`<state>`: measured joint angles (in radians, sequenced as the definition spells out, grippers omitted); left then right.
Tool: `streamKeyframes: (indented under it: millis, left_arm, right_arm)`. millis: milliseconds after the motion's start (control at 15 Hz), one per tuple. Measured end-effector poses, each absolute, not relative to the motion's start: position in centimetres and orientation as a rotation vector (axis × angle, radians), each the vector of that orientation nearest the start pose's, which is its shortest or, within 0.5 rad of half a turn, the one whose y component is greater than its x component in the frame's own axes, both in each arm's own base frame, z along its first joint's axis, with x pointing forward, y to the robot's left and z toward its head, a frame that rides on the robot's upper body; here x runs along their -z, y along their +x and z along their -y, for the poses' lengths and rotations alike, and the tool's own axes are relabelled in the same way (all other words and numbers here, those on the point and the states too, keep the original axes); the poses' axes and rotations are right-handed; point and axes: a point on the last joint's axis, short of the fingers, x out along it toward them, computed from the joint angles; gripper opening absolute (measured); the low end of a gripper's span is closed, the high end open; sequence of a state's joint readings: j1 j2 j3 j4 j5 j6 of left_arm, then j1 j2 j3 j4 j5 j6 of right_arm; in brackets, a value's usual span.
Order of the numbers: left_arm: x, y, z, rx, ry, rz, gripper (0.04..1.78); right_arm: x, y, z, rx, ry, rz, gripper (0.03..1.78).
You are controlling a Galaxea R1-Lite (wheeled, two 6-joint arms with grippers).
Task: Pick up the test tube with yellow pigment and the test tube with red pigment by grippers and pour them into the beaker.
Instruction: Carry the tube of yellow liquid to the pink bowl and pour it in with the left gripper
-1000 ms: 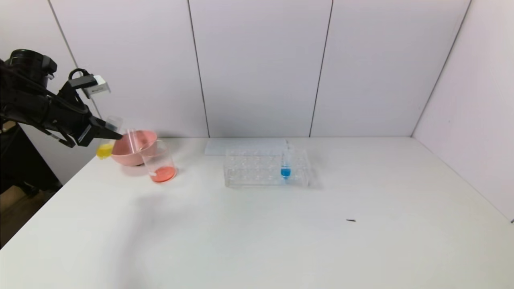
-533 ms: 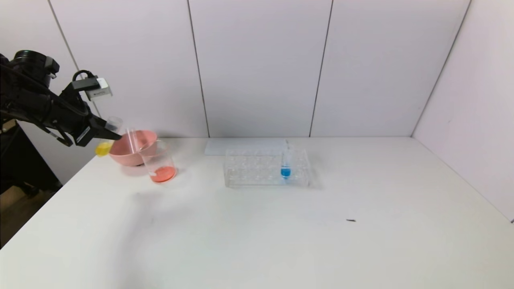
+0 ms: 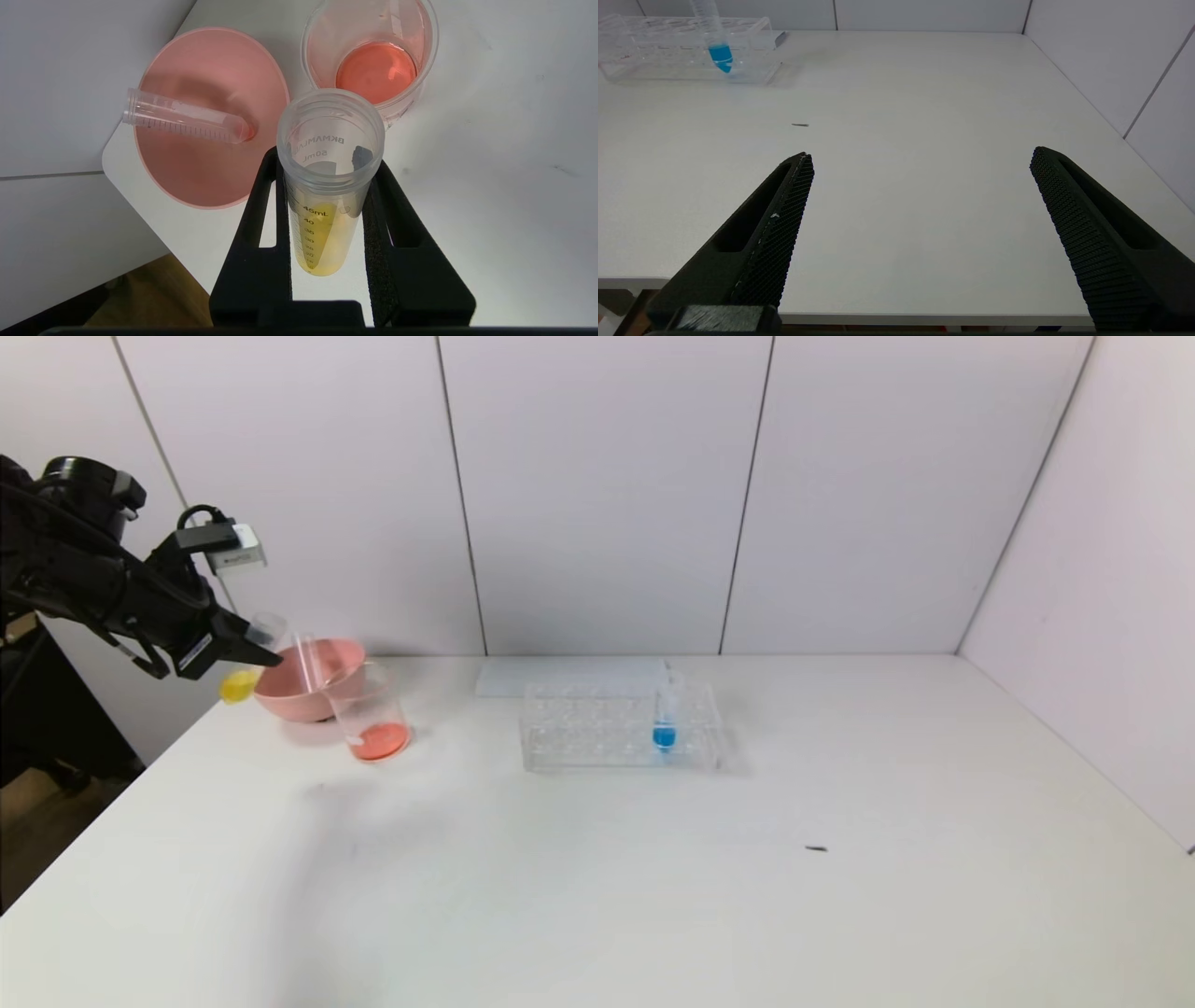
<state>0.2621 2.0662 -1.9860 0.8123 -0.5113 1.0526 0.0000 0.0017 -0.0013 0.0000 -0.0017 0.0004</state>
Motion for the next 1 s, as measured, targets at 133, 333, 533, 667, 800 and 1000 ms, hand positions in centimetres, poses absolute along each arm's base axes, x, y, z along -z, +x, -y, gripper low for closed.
streamKeyframes:
  millis: [133, 333, 533, 667, 800, 1000]
  left_arm:
    - [-24.6, 37.5, -8.8, 0.642, 0.661, -0.614, 0.45]
    - [-24.4, 37.5, -8.5, 0.668, 0.684, -0.618, 0.45]
    - [-24.3, 37.6, -8.5, 0.687, 0.739, -0.607, 0.45]
    - [-24.2, 37.7, -8.3, 0.676, 0.771, -0.623, 0.45]
    - [-24.1, 37.8, -8.1, 0.671, 0.786, -0.632, 0.45]
    - [-24.1, 38.0, -7.6, 0.671, 0.839, -0.64, 0.45]
  right_arm:
    - [-7.6, -2.3, 0.0, 0.002, 0.001, 0.0, 1.7]
    - [-7.6, -2.3, 0.0, 0.002, 0.001, 0.0, 1.7]
    - [-7.6, -2.3, 0.0, 0.002, 0.0, 0.0, 1.7]
    - [-7.6, -2.3, 0.0, 0.002, 0.0, 0.0, 1.7]
    - [-7.6, -2.3, 0.0, 0.002, 0.0, 0.0, 1.7]
    - [-7.6, -2.3, 0.0, 0.002, 0.0, 0.0, 1.7]
